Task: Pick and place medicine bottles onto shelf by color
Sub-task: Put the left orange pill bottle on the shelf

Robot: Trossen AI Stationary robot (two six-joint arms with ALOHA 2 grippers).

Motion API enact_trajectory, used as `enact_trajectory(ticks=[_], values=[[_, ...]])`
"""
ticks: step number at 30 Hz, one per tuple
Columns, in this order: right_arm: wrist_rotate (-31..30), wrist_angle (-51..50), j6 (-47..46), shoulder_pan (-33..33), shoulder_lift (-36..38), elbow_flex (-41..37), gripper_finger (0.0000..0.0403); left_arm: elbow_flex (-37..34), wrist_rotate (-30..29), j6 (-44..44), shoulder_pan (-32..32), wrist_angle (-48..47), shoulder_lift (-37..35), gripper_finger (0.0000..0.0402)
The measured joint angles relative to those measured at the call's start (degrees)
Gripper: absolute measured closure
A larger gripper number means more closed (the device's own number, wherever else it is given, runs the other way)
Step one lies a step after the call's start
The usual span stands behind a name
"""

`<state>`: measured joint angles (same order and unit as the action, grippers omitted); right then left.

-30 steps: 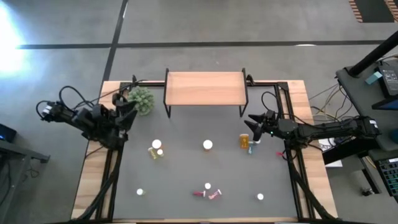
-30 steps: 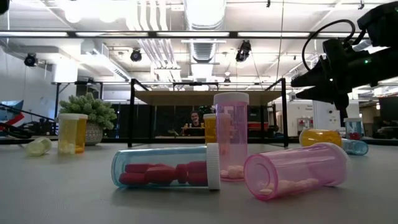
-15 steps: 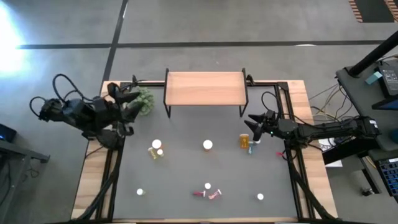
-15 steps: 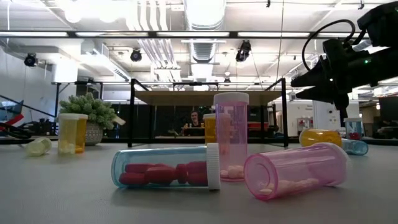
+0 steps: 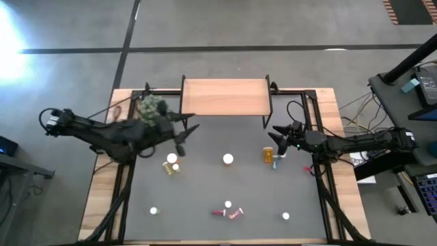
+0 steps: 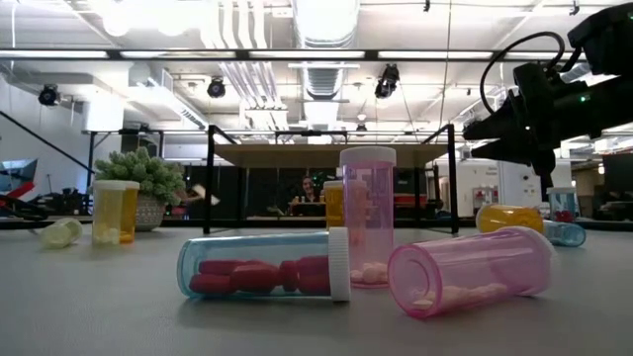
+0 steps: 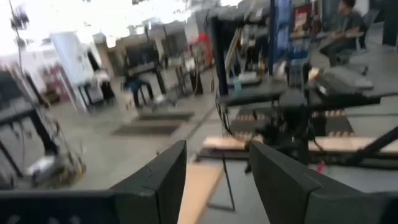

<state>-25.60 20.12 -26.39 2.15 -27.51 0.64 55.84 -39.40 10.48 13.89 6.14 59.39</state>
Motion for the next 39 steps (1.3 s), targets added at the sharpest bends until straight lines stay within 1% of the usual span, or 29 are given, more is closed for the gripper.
enact_trajectory(ticks=[4,7,10,13,16,19,22,25,34,37,39], values=[[0.0,-0.1,0.0,0.0,0.0,0.0,0.0179,0.2,0.0,-4.9,-1.4,0.2,3.2,0.0240],[0.0,-0.1,0.0,0.0,0.0,0.0,0.0179,1.0,2.0,-10.1,-2.3,-3.1,5.6,0.0240],[0.0,-0.1,0.0,0.0,0.0,0.0,0.0179,3.7,6.4,-17.2,-3.9,-9.9,7.8,0.0240],[0.0,-0.1,0.0,0.0,0.0,0.0,0.0179,7.3,9.2,-22.0,-5.4,-19.0,10.2,0.0240],[0.0,-0.1,0.0,0.0,0.0,0.0,0.0179,10.4,11.2,-27.4,-6.4,-29.6,13.1,0.0240],[0.0,-0.2,0.0,0.0,0.0,0.0,0.0179,13.1,13.2,-35.6,-6.9,-40.5,15.7,0.0240],[0.0,-0.2,0.0,0.0,0.0,0.0,0.0179,13.7,14.1,-41.7,-7.1,-49.0,17.9,0.0240],[0.0,-0.2,0.0,0.0,0.0,0.0,0.0179,13.3,14.7,-48.0,-7.1,-55.1,19.5,0.0240],[0.0,-0.2,0.0,0.0,0.0,0.0,0.0179,13.2,20.3,-67.9,-7.1,-71.5,22.1,0.0239],[0.0,-0.2,0.0,0.0,0.0,0.0,0.0179,12.5,21.1,-75.4,-7.1,-74.5,22.4,0.0238],[0.0,-0.2,0.0,0.0,0.0,0.0,0.0179,11.4,21.2,-78.7,-7.1,-75.1,22.2,0.0227]])
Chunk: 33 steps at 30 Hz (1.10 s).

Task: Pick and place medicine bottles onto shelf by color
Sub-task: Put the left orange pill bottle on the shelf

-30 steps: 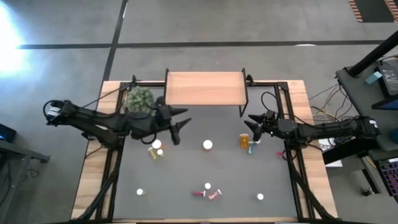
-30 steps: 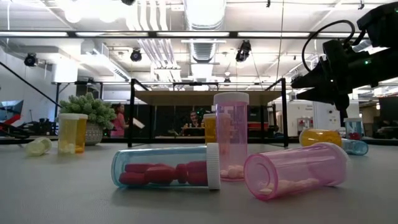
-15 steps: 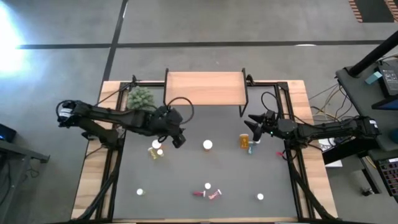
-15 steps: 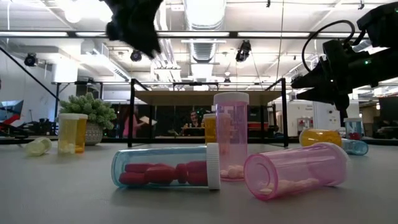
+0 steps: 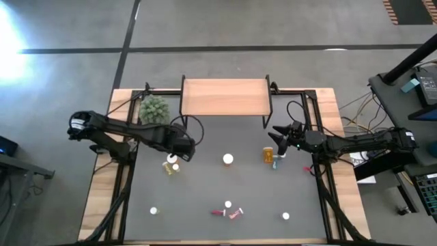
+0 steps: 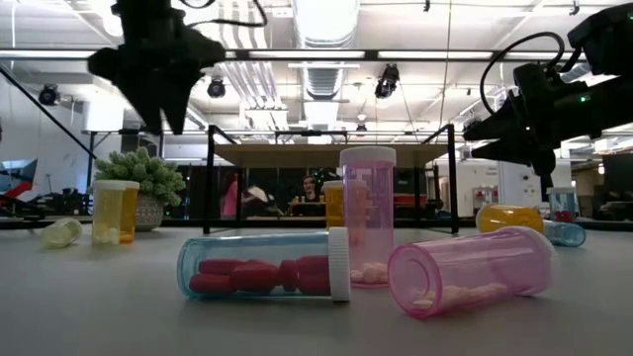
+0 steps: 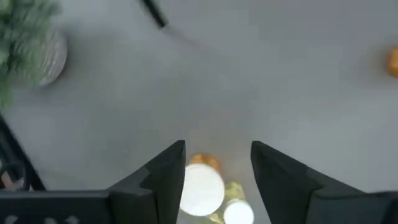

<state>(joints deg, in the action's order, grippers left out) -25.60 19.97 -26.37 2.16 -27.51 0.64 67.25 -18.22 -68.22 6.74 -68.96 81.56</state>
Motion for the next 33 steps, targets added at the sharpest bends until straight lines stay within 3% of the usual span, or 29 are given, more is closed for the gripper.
enact_trajectory(ticks=[7,16,24,33], values=[[0.0,0.0,0.0,0.0,0.0,0.0,0.0179,-4.0,0.6,-2.1,0.0,0.0,-0.3,0.0163],[0.0,0.0,0.0,0.0,0.0,0.0,0.0179,-9.6,3.9,-8.3,0.0,3.9,-0.6,0.0157],[0.0,0.0,0.0,0.0,0.0,0.0,0.0179,-9.8,5.8,-12.6,0.0,4.4,-0.5,0.0154],[0.0,0.0,0.0,0.0,0.0,0.0,0.0179,-12.6,7.9,-12.6,0.2,8.1,-0.5,0.0110]])
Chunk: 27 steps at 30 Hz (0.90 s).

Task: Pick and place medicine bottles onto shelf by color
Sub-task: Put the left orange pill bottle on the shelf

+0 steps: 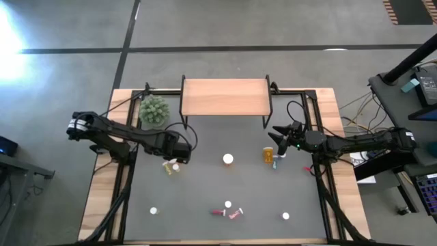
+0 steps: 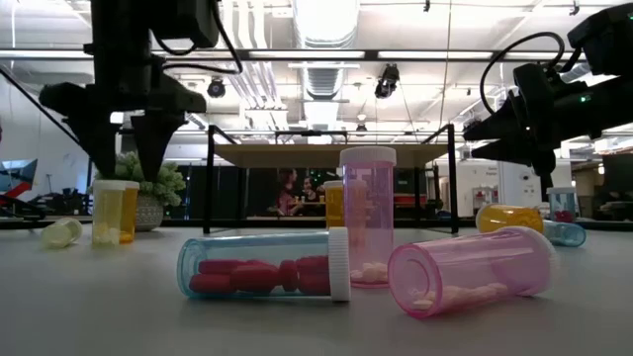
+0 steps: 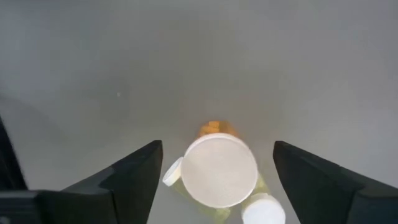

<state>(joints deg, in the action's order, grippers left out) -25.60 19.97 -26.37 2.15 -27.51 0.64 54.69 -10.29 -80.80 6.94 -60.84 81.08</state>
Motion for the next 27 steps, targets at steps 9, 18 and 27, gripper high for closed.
enact_trajectory(ticks=[9,18,27], values=[[0.0,0.0,0.0,0.0,0.0,0.0,0.0179,-3.1,2.3,-1.4,0.7,3.0,0.0,0.0109],[0.0,0.0,0.0,0.0,0.0,0.0,0.0179,-5.7,4.5,1.5,0.8,7.5,0.0,0.0122],[0.0,0.0,0.0,0.0,0.0,0.0,0.0179,-5.7,4.6,3.4,0.8,7.9,0.3,0.0191]])
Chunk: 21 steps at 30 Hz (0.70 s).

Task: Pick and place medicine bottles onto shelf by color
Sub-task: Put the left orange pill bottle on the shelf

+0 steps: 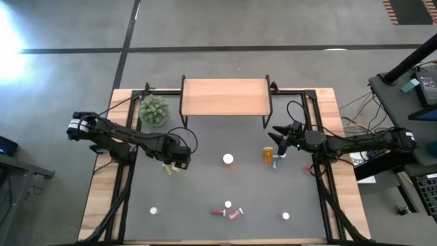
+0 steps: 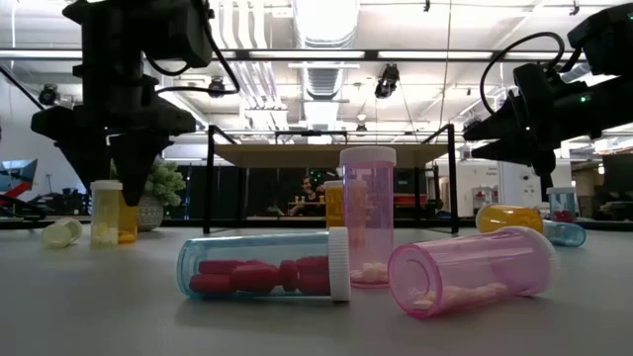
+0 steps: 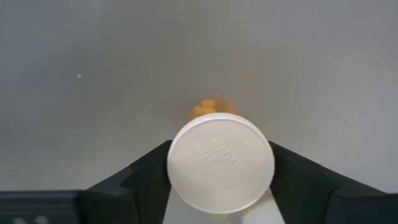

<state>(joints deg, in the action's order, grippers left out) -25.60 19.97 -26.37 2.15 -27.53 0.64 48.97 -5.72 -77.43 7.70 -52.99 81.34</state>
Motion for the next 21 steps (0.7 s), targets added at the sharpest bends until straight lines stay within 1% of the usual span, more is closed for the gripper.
enact_trajectory(ticks=[3,5,9,13,17,21], values=[[0.0,0.0,0.0,0.0,0.0,0.0,0.0179,0.0,-0.1,0.0,0.0,0.0,0.0,0.0214],[0.0,0.0,0.0,0.0,0.0,0.0,0.0179,0.0,-0.4,0.0,0.0,0.0,0.0,0.0219],[0.0,0.0,0.0,0.0,0.0,0.0,0.0179,0.1,-0.8,0.4,0.0,0.0,0.0,0.0214],[0.0,0.0,0.0,0.0,0.0,0.0,0.0179,1.0,-1.2,3.5,-0.1,0.3,0.0,0.0206],[0.0,0.0,0.0,0.0,0.0,0.0,0.0179,2.4,-2.9,5.8,-0.2,0.3,0.0,0.0213],[0.0,0.0,0.0,0.0,0.0,0.0,0.0179,4.9,-3.2,9.5,-0.3,0.2,0.0,0.0217]])
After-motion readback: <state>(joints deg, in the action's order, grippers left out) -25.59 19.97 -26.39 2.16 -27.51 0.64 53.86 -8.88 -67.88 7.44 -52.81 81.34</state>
